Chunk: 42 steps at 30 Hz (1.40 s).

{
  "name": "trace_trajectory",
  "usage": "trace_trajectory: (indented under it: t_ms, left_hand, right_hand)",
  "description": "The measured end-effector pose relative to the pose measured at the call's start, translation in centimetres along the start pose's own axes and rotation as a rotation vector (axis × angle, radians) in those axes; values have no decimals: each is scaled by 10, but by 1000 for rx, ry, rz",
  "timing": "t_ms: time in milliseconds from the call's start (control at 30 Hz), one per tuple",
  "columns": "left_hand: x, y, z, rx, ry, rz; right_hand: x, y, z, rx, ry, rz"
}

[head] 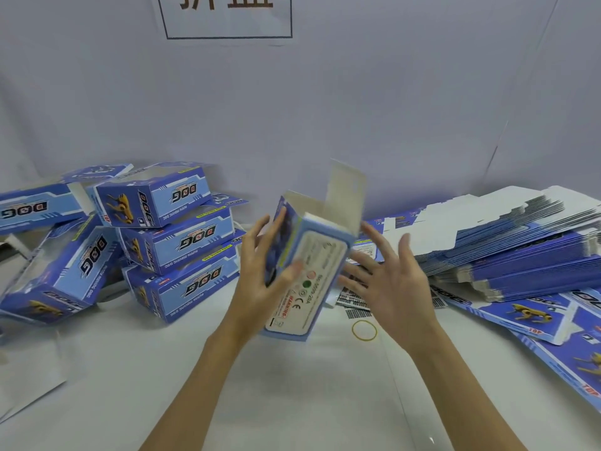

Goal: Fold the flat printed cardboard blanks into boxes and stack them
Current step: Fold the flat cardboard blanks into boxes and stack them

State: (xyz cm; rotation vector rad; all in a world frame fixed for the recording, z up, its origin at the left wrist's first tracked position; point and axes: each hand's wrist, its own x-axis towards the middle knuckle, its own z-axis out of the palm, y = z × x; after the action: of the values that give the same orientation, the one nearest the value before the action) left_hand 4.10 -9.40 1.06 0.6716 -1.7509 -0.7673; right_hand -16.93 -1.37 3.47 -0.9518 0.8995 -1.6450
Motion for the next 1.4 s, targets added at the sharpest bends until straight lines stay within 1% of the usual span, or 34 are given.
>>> trace_trajectory:
  t_ms: [33,100,133,167,200,267,333,367,433,467,500,567,633,700,733,800,867,933,967,1033,1100,1133,1167,1200,1267,1300,1333,1367,1400]
  left_hand:
    - [0,4,-1,-212,0,-95]
    - [-3,9,1,-659,-89,-283]
    - [-5,9,2,-823,-113,-356]
    - [-6,9,4,-881,-86,-404]
    - [-6,7,6,-871,-29,-437]
    - [-3,1,10,-701,85,-479]
    - [1,-7,10,-445,128,-413]
    - [2,-9,10,-372,108,-381]
    - [2,-9,11,-364,3,-396]
    - [1,-9,13,-363,-17,-407]
    - [1,-9,15,-348,-4,-407]
    - [1,-11,16,-392,83,-412]
    - [5,-15,10,-451,183,-406]
    - [10,-17,1,-491,261,-412]
    - [11,-18,-2,-510,274,-424]
    - [12,-19,-7,-515,246,-463]
    - [10,-20,-10,-553,194,-530]
    - [7,-20,-13,-616,225,-606]
    - [7,-21,-14,-621,255,-634]
    - [7,-25,-15,-573,294,-668]
    - [6,-28,-16,-517,284,-705]
    - [5,-31,-17,-496,264,-716]
    - [4,-34,-17,-479,237,-720]
    - [3,-37,-17,-460,214,-722]
    - [4,-41,-16,-428,189,-738]
    - [5,-43,-16,-419,181,-746]
    - [5,-45,-16,-409,174,-748]
    - [4,-45,-17,-400,167,-741]
    - [3,-45,-17,-394,160,-727]
  right_hand:
    - [-1,3,3,-104,-31,5]
    - [-6,14,11,-348,-88,-35]
    - [-7,22,14,-407,-140,-42]
    - [-8,30,16,-407,-185,-22]
    - [-9,34,19,-386,-198,-8]
    - [-10,34,21,-325,-142,-34]
    - [-9,33,19,-311,-27,-102]
    - [-7,35,17,-320,11,-134]
    - [-4,41,14,-389,30,-163]
    - [-3,44,13,-423,15,-165]
    - [-3,45,13,-434,-24,-158]
    - [-3,41,10,-445,-153,-99]
    - [-4,32,3,-533,-241,-35]
    - [-2,33,-2,-606,-265,1]
    - [-2,34,-2,-597,-262,12]
    - [-1,41,3,-477,-202,5]
    - [3,46,13,-241,-52,-16]
    - [9,46,23,-40,107,-35]
    - [13,45,29,24,154,-48]
    - [23,40,51,92,180,-87]
    - [38,30,86,118,179,-127]
    - [47,22,106,127,152,-139]
    - [55,13,127,114,78,-150]
    - [63,3,146,69,-38,-152]
    - [75,-14,173,-131,-302,-115]
    - [81,-17,180,-273,-393,-106]
    - [85,-18,182,-442,-429,-123]
    - [88,-17,180,-626,-414,-165]
    - [90,-13,173,-803,-365,-219]
